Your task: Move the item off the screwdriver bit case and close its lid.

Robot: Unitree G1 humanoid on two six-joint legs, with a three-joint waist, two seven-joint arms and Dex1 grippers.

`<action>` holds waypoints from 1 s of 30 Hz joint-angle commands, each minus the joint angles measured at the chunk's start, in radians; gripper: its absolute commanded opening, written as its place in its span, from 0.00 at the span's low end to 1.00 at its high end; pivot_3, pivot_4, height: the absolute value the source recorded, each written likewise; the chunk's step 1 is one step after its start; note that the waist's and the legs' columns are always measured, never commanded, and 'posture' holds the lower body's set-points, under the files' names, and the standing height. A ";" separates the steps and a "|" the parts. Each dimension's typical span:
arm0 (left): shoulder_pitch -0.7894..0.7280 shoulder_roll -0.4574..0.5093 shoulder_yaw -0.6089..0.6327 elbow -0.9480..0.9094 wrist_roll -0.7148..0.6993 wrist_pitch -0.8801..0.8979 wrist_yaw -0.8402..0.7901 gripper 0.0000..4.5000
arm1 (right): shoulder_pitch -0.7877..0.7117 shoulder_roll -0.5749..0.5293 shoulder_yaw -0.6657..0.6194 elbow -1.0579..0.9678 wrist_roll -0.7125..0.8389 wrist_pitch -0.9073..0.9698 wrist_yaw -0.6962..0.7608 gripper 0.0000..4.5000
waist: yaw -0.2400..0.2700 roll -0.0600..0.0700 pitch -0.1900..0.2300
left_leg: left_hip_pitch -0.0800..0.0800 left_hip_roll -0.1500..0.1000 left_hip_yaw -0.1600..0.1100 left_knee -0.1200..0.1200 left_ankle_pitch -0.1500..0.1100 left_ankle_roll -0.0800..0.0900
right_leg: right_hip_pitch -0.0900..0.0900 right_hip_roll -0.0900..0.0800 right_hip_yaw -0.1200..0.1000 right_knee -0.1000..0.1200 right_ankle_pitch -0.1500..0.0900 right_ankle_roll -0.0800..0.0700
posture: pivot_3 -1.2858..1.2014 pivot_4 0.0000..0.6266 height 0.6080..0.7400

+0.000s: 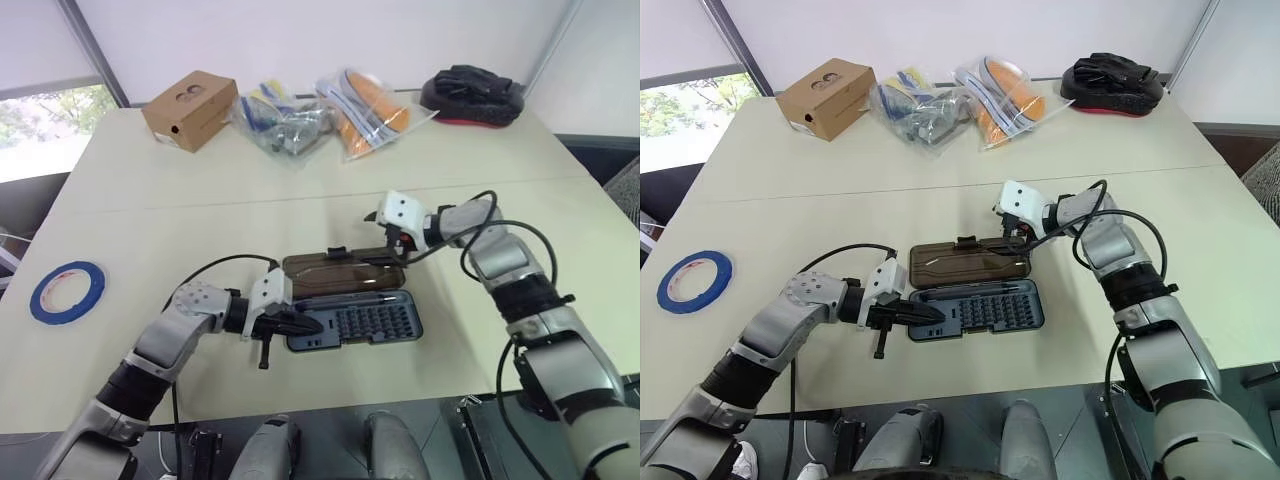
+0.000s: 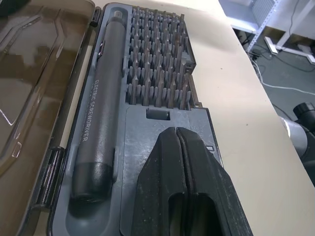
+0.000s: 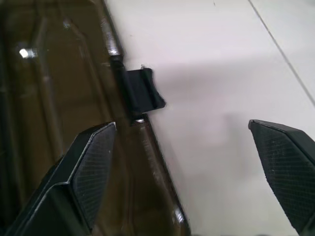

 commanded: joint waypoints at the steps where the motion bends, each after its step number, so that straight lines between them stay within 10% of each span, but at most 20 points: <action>1: 0.019 0.008 -0.015 0.021 0.039 0.017 0.016 0.00 | -0.054 0.012 0.011 0.092 -0.034 -0.070 -0.002 0.99 | 0.000 0.000 0.000 | 0.000 0.000 0.000 0.000 0.000 0.000 | 0.000 0.000 0.000 0.000 0.000 0.000 | 0.52 0.24 1.00; 9: 0.031 0.009 -0.007 0.010 0.040 0.014 0.032 0.00 | -0.083 0.028 0.030 0.204 -0.077 -0.143 0.031 0.94 | -0.003 0.001 0.000 | 0.000 0.000 0.000 0.000 0.000 0.000 | 0.000 0.000 0.000 0.000 0.000 0.000 | 0.52 0.24 1.00; 18: 0.031 0.006 -0.010 0.012 0.040 0.008 0.045 0.00 | -0.078 0.046 0.032 0.254 -0.097 -0.161 0.056 0.01 | -0.005 0.001 -0.002 | 0.004 0.000 0.000 0.000 0.002 -0.003 | 0.003 0.001 0.000 0.001 0.001 -0.002 | 0.52 0.24 1.00; 30: 0.013 -0.018 0.018 0.026 0.031 0.017 0.074 0.00 | -0.050 0.029 0.036 0.157 -0.141 -0.246 0.032 0.00 | -0.003 0.000 -0.003 | 0.017 0.001 0.000 -0.004 0.001 -0.002 | 0.015 0.002 0.000 0.000 0.001 -0.002 | 0.52 0.24 1.00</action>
